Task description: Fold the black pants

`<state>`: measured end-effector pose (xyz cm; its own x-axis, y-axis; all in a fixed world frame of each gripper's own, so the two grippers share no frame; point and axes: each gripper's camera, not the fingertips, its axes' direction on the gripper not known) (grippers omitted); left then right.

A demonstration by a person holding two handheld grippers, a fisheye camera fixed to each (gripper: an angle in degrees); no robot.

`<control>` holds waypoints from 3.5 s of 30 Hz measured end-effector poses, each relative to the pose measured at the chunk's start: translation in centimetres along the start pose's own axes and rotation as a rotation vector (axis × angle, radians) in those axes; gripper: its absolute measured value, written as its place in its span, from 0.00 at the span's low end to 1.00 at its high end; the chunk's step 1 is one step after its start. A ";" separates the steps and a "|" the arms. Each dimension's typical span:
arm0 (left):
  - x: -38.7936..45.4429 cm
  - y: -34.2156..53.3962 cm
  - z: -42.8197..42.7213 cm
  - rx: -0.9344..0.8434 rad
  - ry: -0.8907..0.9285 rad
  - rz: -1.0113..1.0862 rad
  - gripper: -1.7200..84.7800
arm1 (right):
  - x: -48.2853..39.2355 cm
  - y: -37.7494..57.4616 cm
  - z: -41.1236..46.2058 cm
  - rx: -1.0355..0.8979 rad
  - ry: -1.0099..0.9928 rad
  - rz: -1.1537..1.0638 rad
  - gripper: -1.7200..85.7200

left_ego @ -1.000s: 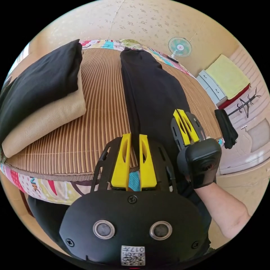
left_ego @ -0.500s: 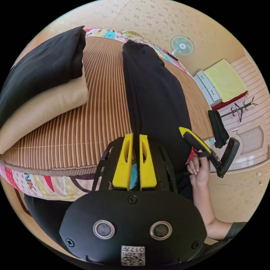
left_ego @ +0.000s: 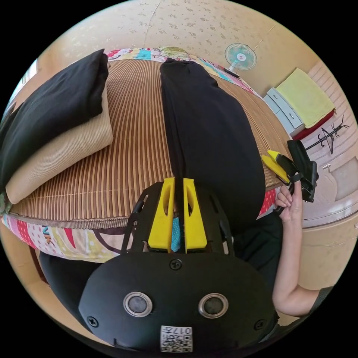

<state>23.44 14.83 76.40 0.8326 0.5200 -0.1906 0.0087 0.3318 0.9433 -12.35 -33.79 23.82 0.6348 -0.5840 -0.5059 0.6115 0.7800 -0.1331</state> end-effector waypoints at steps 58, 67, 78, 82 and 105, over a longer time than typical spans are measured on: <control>-20.3 20.1 -29.6 0.898 1.218 0.497 0.08 | -76.3 13.6 -29.7 0.360 -0.498 -0.858 0.03; -16.3 15.7 -26.0 0.819 1.022 0.325 0.08 | -72.6 7.8 -23.8 0.364 -0.452 -0.583 0.04; -17.7 -5.7 -10.1 0.534 0.635 0.241 0.08 | -58.2 -9.3 -0.8 0.135 -0.101 -0.385 0.03; -17.8 1.4 1.5 0.329 0.373 0.337 0.08 | -50.1 -0.5 7.1 -0.004 0.016 -0.392 0.04; -16.1 -8.5 19.7 0.043 0.250 0.035 0.21 | -26.2 14.9 17.6 0.008 0.076 -0.053 0.16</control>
<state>20.83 -11.88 76.79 0.6704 0.7104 -0.2142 0.0106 0.2795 0.9601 -11.57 -10.86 50.07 0.5637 -0.6054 -0.5619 0.6471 0.7465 -0.1552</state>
